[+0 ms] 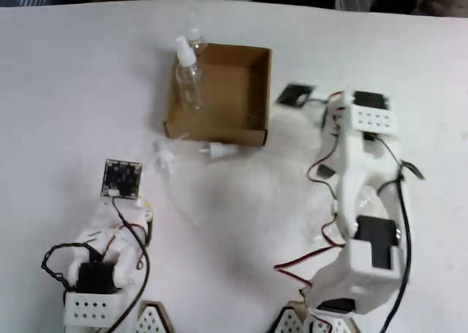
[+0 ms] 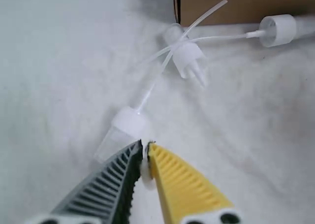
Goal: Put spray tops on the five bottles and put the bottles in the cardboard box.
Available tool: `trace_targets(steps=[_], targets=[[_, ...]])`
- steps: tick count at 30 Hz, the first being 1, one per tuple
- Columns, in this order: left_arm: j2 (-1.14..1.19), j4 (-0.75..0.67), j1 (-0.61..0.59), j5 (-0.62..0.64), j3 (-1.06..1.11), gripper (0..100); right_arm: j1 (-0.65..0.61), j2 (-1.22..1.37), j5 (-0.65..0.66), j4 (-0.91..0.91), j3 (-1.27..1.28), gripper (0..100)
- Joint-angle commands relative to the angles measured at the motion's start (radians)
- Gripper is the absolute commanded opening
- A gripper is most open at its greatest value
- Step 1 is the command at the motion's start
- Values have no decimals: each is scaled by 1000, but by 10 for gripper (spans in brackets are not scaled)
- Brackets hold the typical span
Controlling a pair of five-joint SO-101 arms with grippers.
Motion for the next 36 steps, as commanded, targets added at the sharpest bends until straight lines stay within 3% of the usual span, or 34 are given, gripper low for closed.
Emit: trace_targets(steps=[1, 6, 12, 17, 27, 36], targets=[[-16, 9, -4, -11, -3, 24, 119, -108, -181, -12, -44, 16], [-16, 9, -5, -11, -3, 24, 332, -156, -264, -10, -44, 17], [-16, 9, -5, -11, -3, 24, 573, -160, -265, -15, -41, 17], [-16, 9, -7, -11, -3, 24, 702, -157, -265, -33, -37, 19], [-16, 9, -7, -8, -3, 24, 733, -27, -259, -326, 107, 34], [-16, 9, -8, -8, -3, 24, 674, 70, -256, -432, 106, 316]])
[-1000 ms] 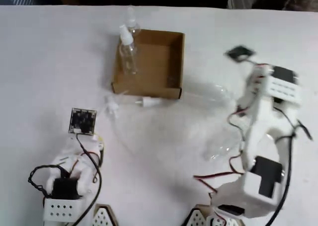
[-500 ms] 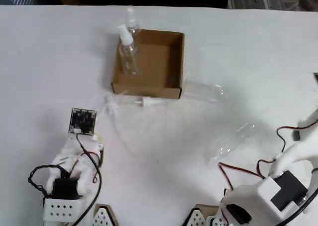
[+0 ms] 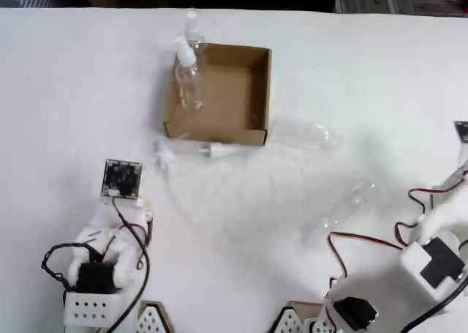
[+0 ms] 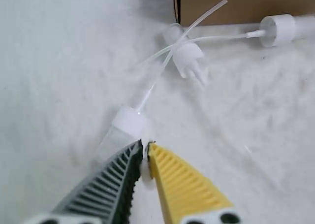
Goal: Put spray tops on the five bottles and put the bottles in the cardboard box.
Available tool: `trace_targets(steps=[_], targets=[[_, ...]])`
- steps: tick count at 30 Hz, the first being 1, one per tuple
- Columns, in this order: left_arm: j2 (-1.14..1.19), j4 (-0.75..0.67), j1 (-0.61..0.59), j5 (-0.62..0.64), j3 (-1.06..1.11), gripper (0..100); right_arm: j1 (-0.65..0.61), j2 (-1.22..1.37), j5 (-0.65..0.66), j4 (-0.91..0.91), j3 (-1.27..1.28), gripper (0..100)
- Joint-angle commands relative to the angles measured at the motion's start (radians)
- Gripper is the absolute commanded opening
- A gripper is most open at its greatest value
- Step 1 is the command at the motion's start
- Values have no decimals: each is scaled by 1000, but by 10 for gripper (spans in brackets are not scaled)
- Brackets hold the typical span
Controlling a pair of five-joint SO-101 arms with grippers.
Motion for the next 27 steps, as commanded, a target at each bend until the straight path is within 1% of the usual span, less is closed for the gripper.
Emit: trace_targets(steps=[1, 3, 7, 11, 13, 17, 21, 27], targets=[[-16, 9, -8, -8, -3, 24, -30, -12, 2, -35, -21, 332], [-16, 9, -8, -8, -3, 24, -30, -13, 32, -31, -40, 341], [-16, 11, -8, -8, -3, 24, -25, -16, 140, -27, -49, 341], [-16, 11, -8, -9, -3, 24, -4, -30, 304, 7, -49, 341], [-16, 11, -8, -9, -3, 24, 15, -58, 359, 2, -49, 341], [-16, 11, -8, -9, -3, 24, 47, -114, 399, -28, -49, 341], [-16, 11, -8, -9, -3, 24, 50, -108, 442, -25, -49, 340], [-16, 11, -8, -9, -3, 24, 28, -41, 439, -28, -49, 340]])
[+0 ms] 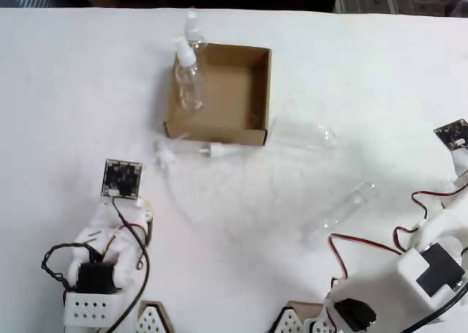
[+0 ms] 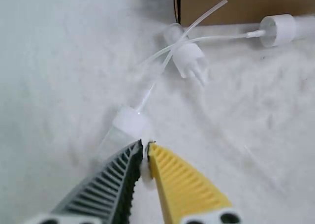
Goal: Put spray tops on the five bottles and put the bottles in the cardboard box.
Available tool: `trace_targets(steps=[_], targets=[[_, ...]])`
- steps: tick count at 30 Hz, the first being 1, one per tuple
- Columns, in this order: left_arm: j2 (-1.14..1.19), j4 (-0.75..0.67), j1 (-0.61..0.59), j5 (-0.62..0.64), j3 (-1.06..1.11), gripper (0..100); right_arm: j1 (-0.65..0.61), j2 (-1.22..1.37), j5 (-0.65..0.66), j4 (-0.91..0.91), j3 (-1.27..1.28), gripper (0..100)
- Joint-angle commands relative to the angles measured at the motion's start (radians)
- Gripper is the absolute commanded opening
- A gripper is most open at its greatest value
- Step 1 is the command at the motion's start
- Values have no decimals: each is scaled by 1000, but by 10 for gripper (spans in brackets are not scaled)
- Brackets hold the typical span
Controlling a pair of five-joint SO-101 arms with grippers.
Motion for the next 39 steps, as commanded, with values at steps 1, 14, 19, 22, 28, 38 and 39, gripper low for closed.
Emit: trace_targets(steps=[1, 14, 19, 22, 28, 38, 39], targets=[[-16, 11, -8, -9, -3, 24, -16, 16, 11, -15, -48, 338], [-16, 23, -8, -11, -5, 24, -33, 156, 12, -10, -158, 290], [-16, 23, -8, -11, -5, 24, -36, 251, 15, -7, -241, 273], [-16, 23, -8, -11, -5, 24, -36, 289, 15, -7, -281, 259], [-16, 23, -8, -11, -5, 24, -50, 341, 17, -7, -339, 134], [-16, 23, -8, -11, -5, 24, -45, 341, -130, 340, -551, 16], [-16, 23, -8, -11, -5, 24, -44, 341, -173, 397, -592, 16]])
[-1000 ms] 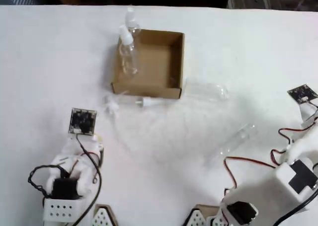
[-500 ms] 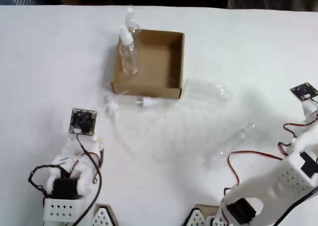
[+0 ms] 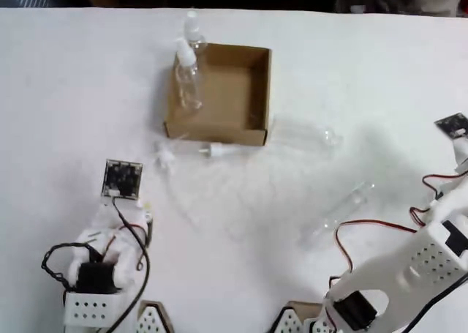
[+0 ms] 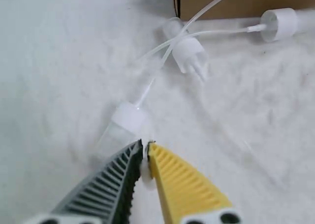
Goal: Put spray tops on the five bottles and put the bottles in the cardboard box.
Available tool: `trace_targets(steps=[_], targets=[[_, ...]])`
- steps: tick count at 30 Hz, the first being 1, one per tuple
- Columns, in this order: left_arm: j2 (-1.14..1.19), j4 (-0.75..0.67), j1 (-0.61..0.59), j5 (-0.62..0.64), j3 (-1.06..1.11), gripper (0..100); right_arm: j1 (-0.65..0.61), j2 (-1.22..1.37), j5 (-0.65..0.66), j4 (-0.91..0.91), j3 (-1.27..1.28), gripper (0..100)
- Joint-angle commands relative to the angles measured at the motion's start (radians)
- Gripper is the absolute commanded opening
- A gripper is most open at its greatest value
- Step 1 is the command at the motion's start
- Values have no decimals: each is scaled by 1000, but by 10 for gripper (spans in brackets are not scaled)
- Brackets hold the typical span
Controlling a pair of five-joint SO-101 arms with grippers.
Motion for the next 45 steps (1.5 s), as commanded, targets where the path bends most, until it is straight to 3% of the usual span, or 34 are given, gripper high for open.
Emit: trace_targets(steps=[1, 9, 22, 32, 41, 45], targets=[[-16, 6, -8, -11, -5, 24, -10, -13, -143, 209, -169, 16], [-16, -2, -8, -5, -17, 24, -16, -15, -299, 512, -292, 16], [2, 48, -1, -5, -133, 24, -53, -245, -364, 516, -32, 17], [447, 48, 58, -2, -471, 27, -107, -610, -471, 271, 505, 17], [901, 46, 127, 180, -770, 28, -305, -886, -640, 42, 971, 16], [1076, -18, 140, 241, -850, 28, -394, -987, -718, -70, 1129, 16]])
